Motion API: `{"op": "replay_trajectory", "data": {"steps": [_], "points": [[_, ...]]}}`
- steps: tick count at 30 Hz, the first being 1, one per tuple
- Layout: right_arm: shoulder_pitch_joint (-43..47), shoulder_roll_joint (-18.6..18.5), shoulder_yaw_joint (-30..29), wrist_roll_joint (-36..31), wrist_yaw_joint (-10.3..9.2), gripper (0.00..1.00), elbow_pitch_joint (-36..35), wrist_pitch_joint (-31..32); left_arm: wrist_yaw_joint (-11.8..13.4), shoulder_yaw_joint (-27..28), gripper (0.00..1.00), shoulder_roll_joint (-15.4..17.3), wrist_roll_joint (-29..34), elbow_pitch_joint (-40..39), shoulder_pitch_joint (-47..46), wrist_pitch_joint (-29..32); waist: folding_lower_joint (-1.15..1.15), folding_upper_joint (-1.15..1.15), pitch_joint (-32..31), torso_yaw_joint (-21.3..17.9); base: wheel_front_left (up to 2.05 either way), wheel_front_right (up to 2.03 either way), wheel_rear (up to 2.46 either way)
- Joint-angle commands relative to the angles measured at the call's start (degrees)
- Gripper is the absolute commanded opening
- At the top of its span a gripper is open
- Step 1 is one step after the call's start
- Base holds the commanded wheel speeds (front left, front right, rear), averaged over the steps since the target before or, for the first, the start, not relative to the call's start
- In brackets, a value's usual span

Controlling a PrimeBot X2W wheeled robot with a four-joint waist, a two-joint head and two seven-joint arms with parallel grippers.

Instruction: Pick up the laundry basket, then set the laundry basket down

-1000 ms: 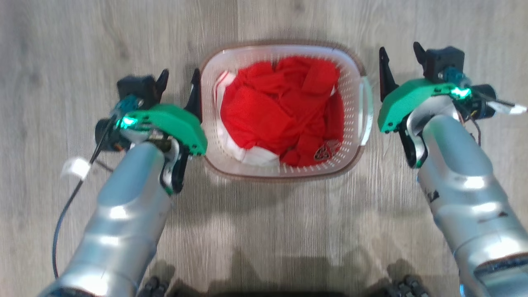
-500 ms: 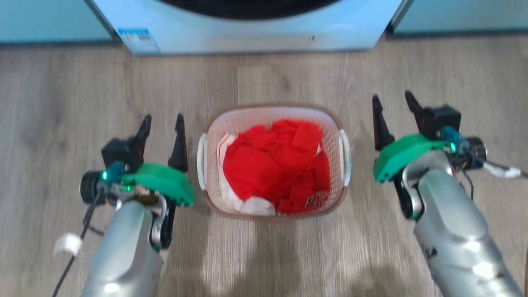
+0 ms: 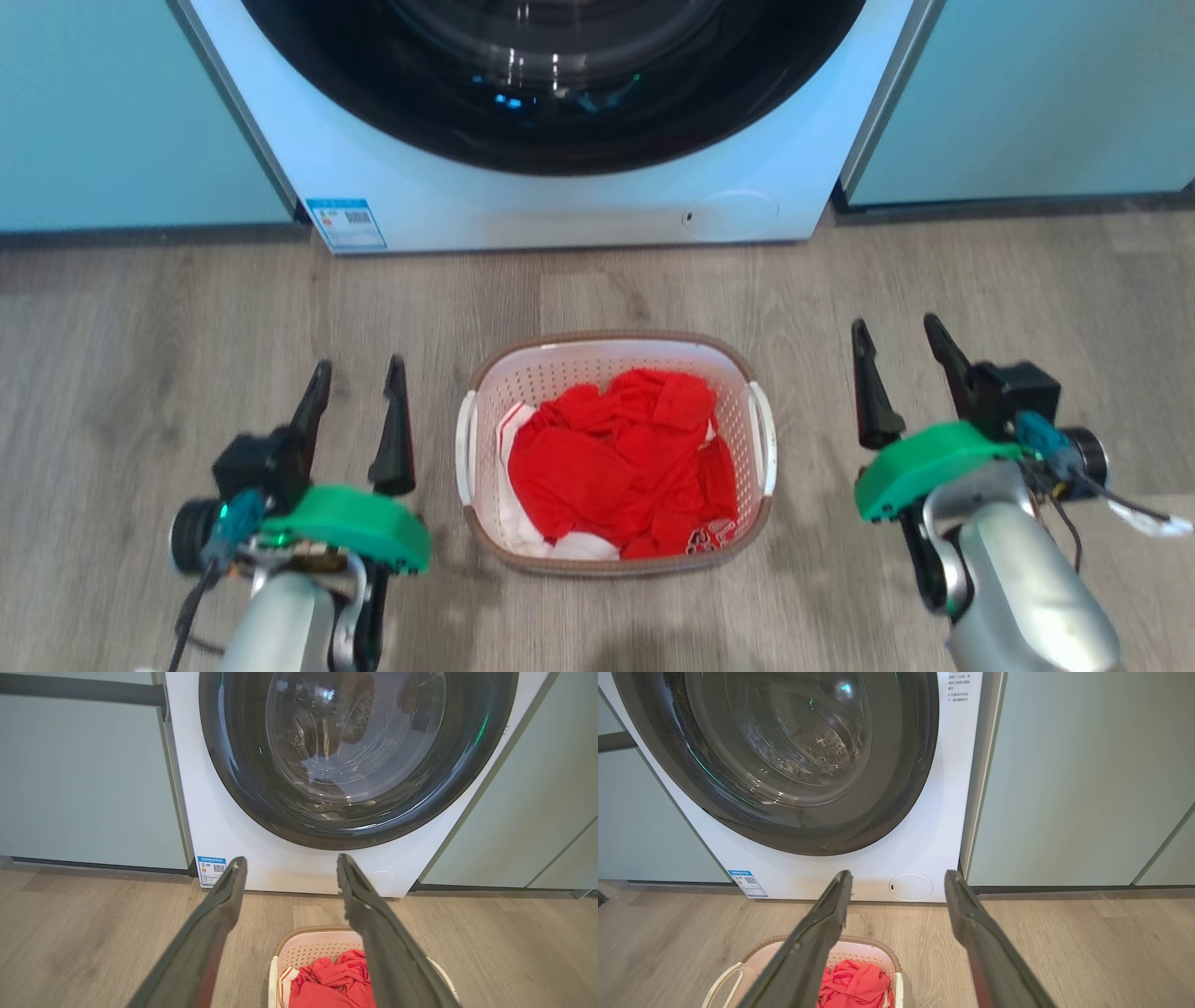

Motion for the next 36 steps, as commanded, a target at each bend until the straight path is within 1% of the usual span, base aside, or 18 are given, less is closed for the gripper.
{"op": "replay_trajectory", "data": {"steps": [1, 5, 13, 22, 36], "points": [[0.83, 0.52, 0.56, 0.11, -0.02, 1.00, -3.18, -0.13, 0.67, 2.68, 1.00, 0.74, 0.52, -3.19, 0.49, -0.55, 0.01, -0.01, -1.48, -0.13, 0.00, 0.00, 0.00], [4.67, 0.52, -0.39, -0.10, -0.02, 1.00, -7.14, -0.13, 1.34, 3.58, 1.00, 0.74, 1.05, -6.69, 5.02, -0.55, 0.01, -0.01, -3.23, -0.53, 0.00, 0.00, 0.00], [10.37, 0.52, -1.45, -0.94, -0.02, 1.00, -11.81, -0.13, 2.46, 4.96, 1.00, 0.73, 1.15, -10.14, 10.28, -0.55, 0.01, -0.01, -5.66, -0.96, 0.00, 0.00, 0.00], [13.21, 0.52, -1.86, -1.05, -0.02, 1.00, -13.57, -0.13, 3.20, 5.84, 1.00, 0.73, 1.16, -11.15, 13.33, -0.55, 0.01, -0.01, -7.20, -1.57, 0.00, 0.00, 0.00], [14.54, 0.52, -1.75, -1.09, -0.02, 1.00, -13.66, -0.13, 3.04, 5.78, 1.00, 0.73, 0.73, -10.46, 14.81, -0.55, 0.01, -0.01, -8.65, -1.67, 0.00, 0.00, 0.00]]}}
